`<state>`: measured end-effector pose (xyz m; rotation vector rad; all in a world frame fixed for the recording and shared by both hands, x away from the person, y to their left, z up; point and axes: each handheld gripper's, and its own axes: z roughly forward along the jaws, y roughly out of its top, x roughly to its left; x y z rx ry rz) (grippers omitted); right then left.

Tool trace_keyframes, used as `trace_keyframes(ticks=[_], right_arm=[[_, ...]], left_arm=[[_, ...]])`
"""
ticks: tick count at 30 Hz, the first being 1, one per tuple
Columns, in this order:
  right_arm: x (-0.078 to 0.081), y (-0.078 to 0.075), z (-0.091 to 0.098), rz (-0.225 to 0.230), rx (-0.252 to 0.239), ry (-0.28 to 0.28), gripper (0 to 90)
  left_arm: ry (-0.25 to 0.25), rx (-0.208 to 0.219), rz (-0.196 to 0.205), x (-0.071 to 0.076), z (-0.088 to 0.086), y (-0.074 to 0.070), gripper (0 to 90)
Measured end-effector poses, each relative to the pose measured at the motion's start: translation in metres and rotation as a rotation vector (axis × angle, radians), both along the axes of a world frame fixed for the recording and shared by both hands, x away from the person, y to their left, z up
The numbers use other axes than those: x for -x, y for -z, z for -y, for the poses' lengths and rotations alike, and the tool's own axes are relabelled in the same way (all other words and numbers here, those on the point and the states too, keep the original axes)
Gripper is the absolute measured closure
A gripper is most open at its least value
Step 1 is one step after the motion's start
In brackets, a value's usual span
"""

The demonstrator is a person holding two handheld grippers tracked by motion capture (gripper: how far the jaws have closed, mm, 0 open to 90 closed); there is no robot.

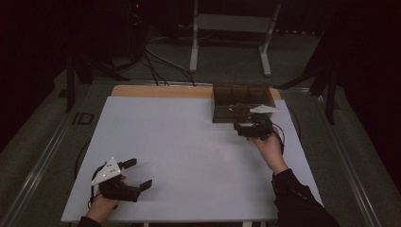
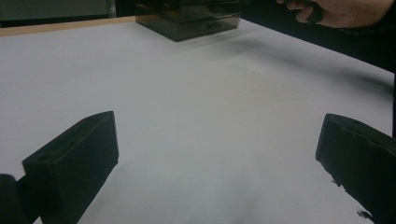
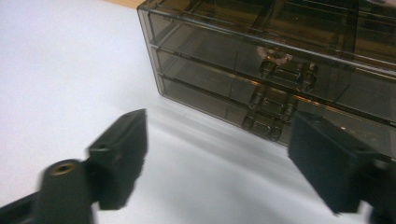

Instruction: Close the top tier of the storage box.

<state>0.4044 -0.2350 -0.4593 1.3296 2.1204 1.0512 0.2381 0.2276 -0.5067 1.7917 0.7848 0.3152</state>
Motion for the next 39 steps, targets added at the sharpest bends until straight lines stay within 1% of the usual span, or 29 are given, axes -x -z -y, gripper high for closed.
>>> trace_keyframes(ticks=[2, 4, 5, 8, 9, 10, 13, 15, 17, 18, 22, 24, 26, 29, 33, 35, 37, 39], right_arm=[[0.0, 0.0, 0.0, -0.008, -0.006, 0.0, 12.1], [-0.001, -0.001, 0.001, -0.015, -0.011, -0.014, 4.9], [0.0, -0.001, 0.001, -0.022, -0.018, -0.031, 2.0], [0.002, -0.001, 0.001, -0.019, -0.031, -0.057, 2.0], [0.002, -0.001, 0.001, -0.019, -0.031, -0.057, 2.0], [0.003, -0.002, 0.0, -0.02, -0.03, -0.07, 1.9], [0.008, -0.004, -0.002, 0.005, -0.022, -0.092, 1.9], [0.011, -0.006, -0.002, 0.021, -0.035, -0.096, 2.0], [0.012, -0.006, -0.003, 0.027, -0.041, -0.099, 2.0], [0.015, -0.006, -0.004, 0.031, -0.045, -0.114, 2.0], [0.023, -0.004, -0.006, 0.047, -0.03, -0.139, 2.0], [0.026, -0.002, -0.006, 0.05, -0.024, -0.146, 2.0], [0.029, 0.002, -0.006, 0.038, -0.029, -0.16, 2.0], [0.034, 0.007, -0.005, 0.031, -0.028, -0.177, 2.0], [0.04, 0.013, -0.004, 0.031, -0.035, -0.185, 2.0], [0.045, 0.018, -0.001, 0.043, -0.034, -0.191, 2.1], [0.047, 0.021, 0.002, 0.034, -0.043, -0.2, 2.0], [0.048, 0.022, 0.003, 0.032, -0.042, -0.203, 2.1]], left_arm=[[0.002, -0.002, -0.002, 0.0, 0.0, 0.0, 0.0], [0.002, -0.003, -0.002, 0.0, 0.0, 0.0, 0.0], [0.001, -0.002, -0.001, 0.0, 0.0, 0.0, 0.0], [0.001, -0.001, -0.002, 0.0, 0.0, 0.0, 0.0], [0.001, -0.002, -0.002, 0.0, 0.0, 0.0, 0.0], [0.003, -0.002, -0.002, 0.001, 0.0, 0.0, 0.0], [0.006, -0.007, -0.001, 0.001, 0.0, 0.001, 0.0], [0.005, -0.003, 0.002, 0.002, -0.001, 0.0, 0.0], [0.007, -0.006, 0.0, 0.002, -0.002, 0.001, 0.0], [0.008, -0.005, 0.0, 0.002, -0.002, 0.001, 0.0], [0.01, -0.004, 0.002, 0.003, -0.002, 0.001, 0.0], [0.011, -0.007, 0.002, 0.002, -0.002, 0.001, 0.0], [0.011, -0.005, 0.003, 0.002, -0.002, 0.001, 0.0], [0.011, -0.008, 0.002, 0.002, -0.002, 0.001, 0.0], [0.01, -0.006, 0.002, 0.002, -0.002, 0.001, 0.0], [0.011, -0.005, 0.003, 0.002, -0.002, 0.001, 0.0], [0.012, -0.003, 0.002, 0.002, -0.002, 0.001, 0.0], [0.012, -0.004, 0.002, 0.002, -0.002, 0.001, 0.0]])
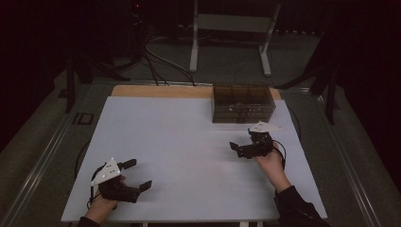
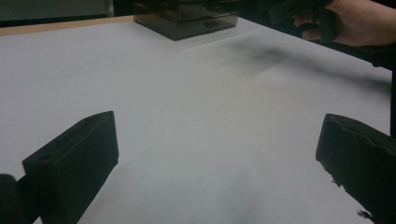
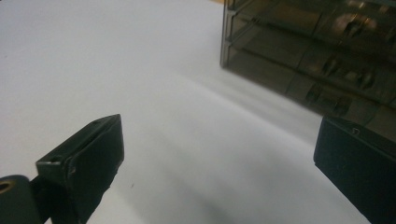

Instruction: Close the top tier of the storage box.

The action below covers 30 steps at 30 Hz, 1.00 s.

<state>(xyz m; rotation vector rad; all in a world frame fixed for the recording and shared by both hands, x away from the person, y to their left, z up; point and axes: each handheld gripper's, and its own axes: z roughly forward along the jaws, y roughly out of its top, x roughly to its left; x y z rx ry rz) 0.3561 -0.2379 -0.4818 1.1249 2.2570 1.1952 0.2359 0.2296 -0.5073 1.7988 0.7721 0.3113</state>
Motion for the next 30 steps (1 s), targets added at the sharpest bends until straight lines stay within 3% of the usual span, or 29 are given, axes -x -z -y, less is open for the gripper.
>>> trace_keyframes(ticks=[13, 30], right_arm=[[0.028, 0.014, 0.018, -0.027, -0.001, -0.032, 2.1], [0.062, 0.024, 0.03, -0.046, 0.037, -0.066, 2.1]], left_arm=[[0.0, 0.001, 0.0, 0.0, 0.0, 0.0, 0.0], [0.0, 0.002, 0.004, 0.001, -0.001, -0.001, 0.0]])
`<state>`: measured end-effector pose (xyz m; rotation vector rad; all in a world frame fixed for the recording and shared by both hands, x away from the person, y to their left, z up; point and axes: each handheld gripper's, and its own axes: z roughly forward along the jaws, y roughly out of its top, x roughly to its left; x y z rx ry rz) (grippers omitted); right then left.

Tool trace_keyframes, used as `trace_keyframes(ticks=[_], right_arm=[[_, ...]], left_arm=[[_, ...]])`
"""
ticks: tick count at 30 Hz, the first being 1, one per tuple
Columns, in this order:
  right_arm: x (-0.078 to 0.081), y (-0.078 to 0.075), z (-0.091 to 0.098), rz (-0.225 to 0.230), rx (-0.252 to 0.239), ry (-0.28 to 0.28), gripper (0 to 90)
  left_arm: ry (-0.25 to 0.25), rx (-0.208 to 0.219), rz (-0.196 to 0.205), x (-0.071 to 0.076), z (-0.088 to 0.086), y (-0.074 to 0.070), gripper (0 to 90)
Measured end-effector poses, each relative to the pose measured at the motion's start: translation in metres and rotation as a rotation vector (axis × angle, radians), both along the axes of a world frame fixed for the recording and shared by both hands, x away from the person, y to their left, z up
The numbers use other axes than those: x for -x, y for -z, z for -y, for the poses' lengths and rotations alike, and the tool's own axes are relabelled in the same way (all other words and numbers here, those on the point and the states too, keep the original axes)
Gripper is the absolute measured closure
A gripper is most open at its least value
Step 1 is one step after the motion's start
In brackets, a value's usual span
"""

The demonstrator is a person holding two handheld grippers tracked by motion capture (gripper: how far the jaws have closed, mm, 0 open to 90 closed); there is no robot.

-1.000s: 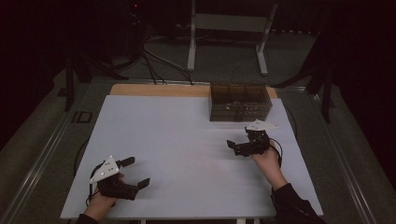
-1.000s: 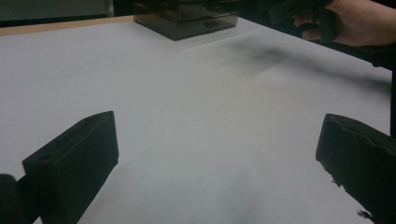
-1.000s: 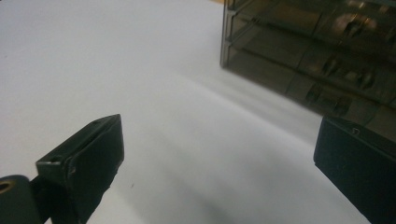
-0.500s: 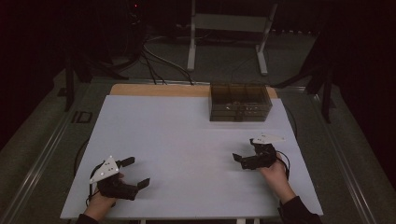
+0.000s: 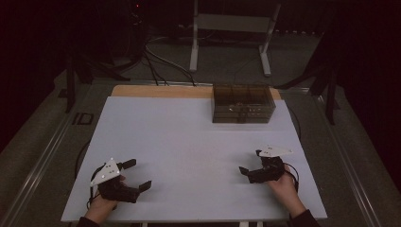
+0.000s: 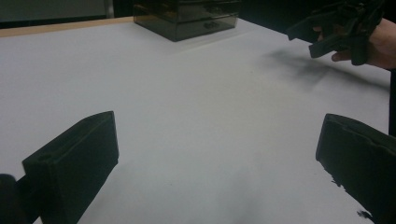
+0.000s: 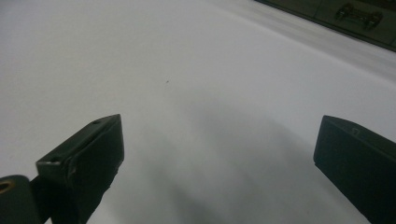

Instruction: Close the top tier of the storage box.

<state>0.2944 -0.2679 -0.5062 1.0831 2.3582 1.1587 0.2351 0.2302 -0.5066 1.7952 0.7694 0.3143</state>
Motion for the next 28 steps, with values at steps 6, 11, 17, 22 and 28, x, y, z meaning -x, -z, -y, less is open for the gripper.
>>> trace_keyframes(ticks=[6, 11, 17, 22, 28], right_arm=[[0.011, 0.001, 0.009, -0.011, -0.013, 0.016, 2.1], [0.023, 0.0, 0.018, 0.016, 0.013, 0.044, 2.1], [0.028, 0.003, 0.024, 0.037, 0.061, 0.07, 2.1], [0.028, 0.005, 0.028, 0.038, 0.059, 0.086, 2.1], [0.027, 0.005, 0.029, 0.03, 0.05, 0.078, 2.1]], left_arm=[[0.0, 0.001, 0.001, 0.0, 0.0, 0.0, 0.0], [0.002, -0.002, 0.001, 0.0, 0.0, 0.0, 0.0], [0.001, 0.001, 0.001, 0.0, 0.0, 0.0, 0.0], [0.003, -0.001, -0.002, 0.0, 0.001, 0.0, 0.0], [0.004, -0.003, -0.002, 0.0, 0.001, 0.0, 0.0]])
